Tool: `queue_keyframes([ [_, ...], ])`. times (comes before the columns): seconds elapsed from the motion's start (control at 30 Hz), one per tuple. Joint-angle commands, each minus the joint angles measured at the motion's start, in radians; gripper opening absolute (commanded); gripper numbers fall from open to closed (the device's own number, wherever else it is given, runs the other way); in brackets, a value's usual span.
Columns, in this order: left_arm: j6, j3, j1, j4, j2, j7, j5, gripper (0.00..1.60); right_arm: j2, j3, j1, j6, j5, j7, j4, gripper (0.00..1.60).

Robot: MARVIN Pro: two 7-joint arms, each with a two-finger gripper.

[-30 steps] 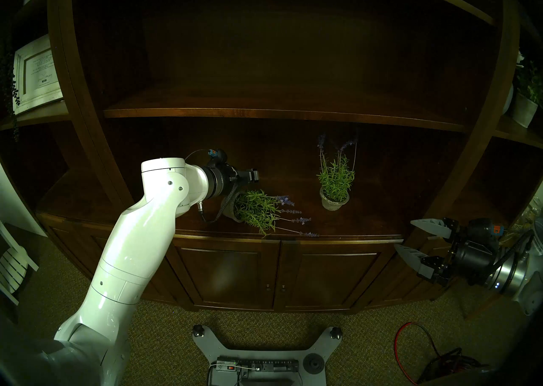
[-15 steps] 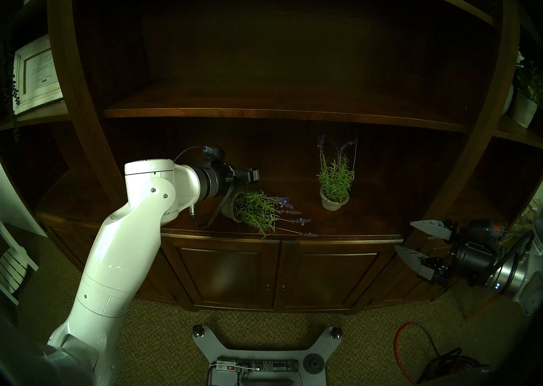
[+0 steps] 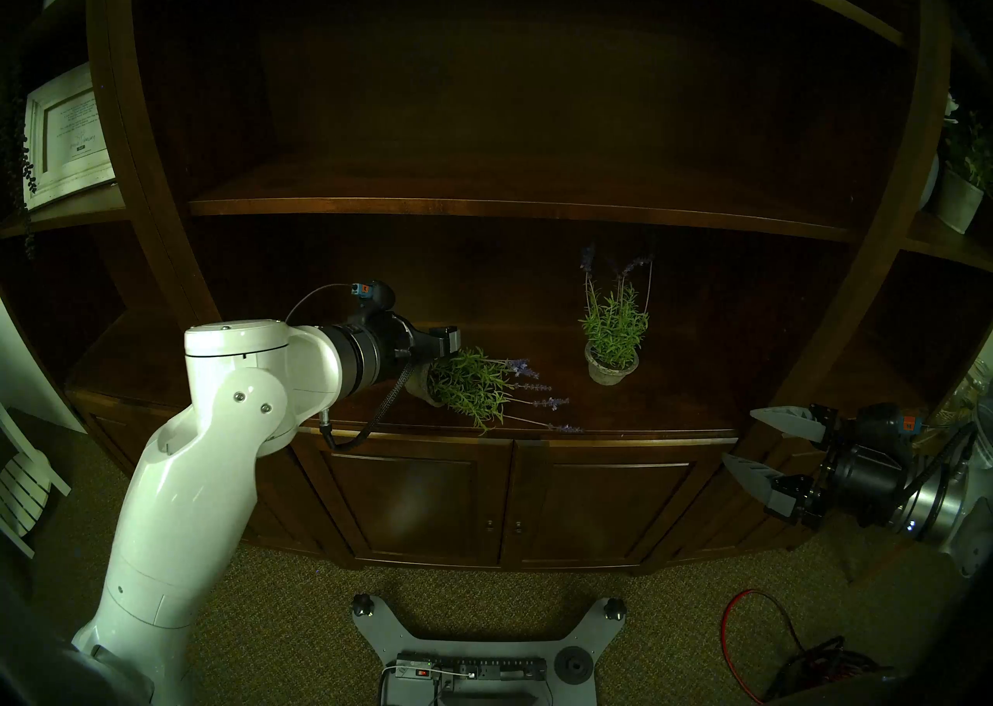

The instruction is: Place the fake decorative plant upright

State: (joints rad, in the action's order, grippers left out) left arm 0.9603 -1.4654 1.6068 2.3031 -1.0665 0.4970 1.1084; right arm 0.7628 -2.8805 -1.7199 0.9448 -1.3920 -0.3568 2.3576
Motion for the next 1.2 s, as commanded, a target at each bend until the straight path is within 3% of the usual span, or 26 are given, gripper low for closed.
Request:
queue_keyframes([
  [0.0, -0.001, -0.019, 0.103, 0.117, 0.029, 0.017, -0.019, 1.6, 0.015, 0.001, -0.003, 0.015, -0.004, -0.006, 0.006, 1.6],
  [0.23, -0.008, -0.039, 0.179, 0.14, 0.038, 0.035, -0.022, 1.6, 0.022, 0.001, 0.0, 0.015, -0.014, -0.018, 0.006, 1.6],
  [0.33, -0.006, -0.077, 0.225, 0.14, 0.049, 0.024, -0.006, 1.6, 0.026, 0.001, 0.006, 0.015, -0.021, -0.026, 0.004, 1.6],
  [0.63, -0.005, -0.135, 0.257, 0.135, 0.082, -0.041, 0.025, 1.6, 0.026, 0.001, 0.011, 0.015, -0.034, -0.038, 0.002, 1.6],
  [0.87, 0.0, -0.199, 0.207, 0.059, 0.107, -0.135, 0.113, 1.6, 0.025, 0.001, 0.012, 0.015, -0.043, -0.044, 0.004, 1.6],
  [1.17, 0.0, -0.127, 0.117, -0.078, 0.159, -0.173, 0.093, 1.6, 0.014, 0.001, 0.016, 0.015, -0.054, -0.047, -0.002, 1.6],
])
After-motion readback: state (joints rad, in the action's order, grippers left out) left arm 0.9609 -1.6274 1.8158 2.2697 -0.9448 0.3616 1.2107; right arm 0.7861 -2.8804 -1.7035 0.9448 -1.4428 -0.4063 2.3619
